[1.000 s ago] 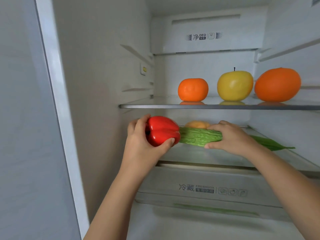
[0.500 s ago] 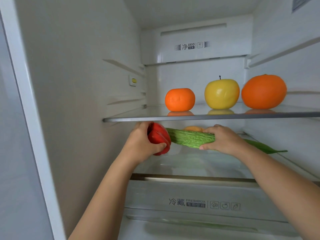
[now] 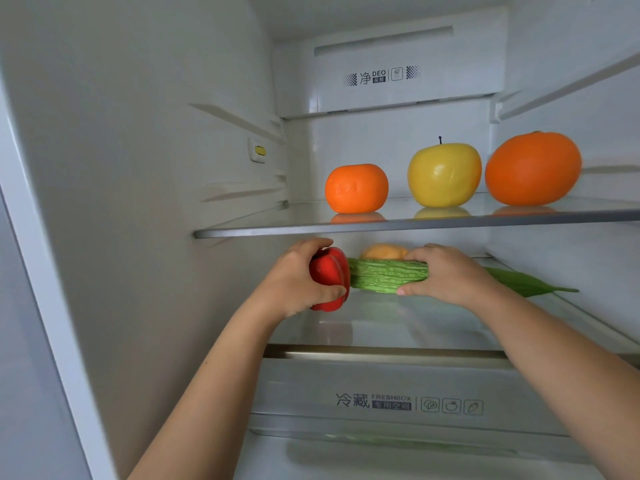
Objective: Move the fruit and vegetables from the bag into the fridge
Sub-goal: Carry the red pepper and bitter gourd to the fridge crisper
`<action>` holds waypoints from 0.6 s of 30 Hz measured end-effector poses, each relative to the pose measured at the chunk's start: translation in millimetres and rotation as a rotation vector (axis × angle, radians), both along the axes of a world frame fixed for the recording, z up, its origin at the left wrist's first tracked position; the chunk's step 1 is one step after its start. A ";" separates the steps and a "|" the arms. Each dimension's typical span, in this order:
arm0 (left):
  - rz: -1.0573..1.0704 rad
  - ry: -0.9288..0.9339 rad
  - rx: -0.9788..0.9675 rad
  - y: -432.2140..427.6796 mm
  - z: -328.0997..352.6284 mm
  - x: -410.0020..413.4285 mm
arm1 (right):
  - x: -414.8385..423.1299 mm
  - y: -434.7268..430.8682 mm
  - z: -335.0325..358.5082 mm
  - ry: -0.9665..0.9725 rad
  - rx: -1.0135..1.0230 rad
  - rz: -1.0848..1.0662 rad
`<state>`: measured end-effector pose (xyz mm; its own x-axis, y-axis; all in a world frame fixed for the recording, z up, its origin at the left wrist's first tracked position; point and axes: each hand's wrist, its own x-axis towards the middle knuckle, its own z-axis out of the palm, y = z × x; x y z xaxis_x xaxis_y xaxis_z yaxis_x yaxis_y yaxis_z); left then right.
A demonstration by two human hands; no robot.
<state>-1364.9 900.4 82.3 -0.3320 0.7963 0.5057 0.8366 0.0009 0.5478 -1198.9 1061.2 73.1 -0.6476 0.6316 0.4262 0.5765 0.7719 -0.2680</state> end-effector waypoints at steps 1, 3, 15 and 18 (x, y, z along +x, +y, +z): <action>-0.004 -0.001 0.010 0.9 -1.1 0.5 | 0.2 0.1 0.0 0.003 0.000 0.002; -0.008 0.004 0.025 2.4 -2.8 0.3 | 0.3 -0.1 -0.3 0.011 -0.001 0.006; -0.036 0.019 0.101 -2.5 -13.3 5.7 | 4.5 -8.3 -3.6 0.150 0.008 0.046; 0.025 0.070 0.165 -12.3 -16.8 11.9 | 8.8 -19.7 -0.7 0.204 0.035 0.046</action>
<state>-1353.0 888.1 65.5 -0.3096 0.6927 0.6514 0.8737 -0.0632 0.4824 -1190.1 1041.5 72.4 -0.5736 0.5855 0.5729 0.4767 0.8073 -0.3478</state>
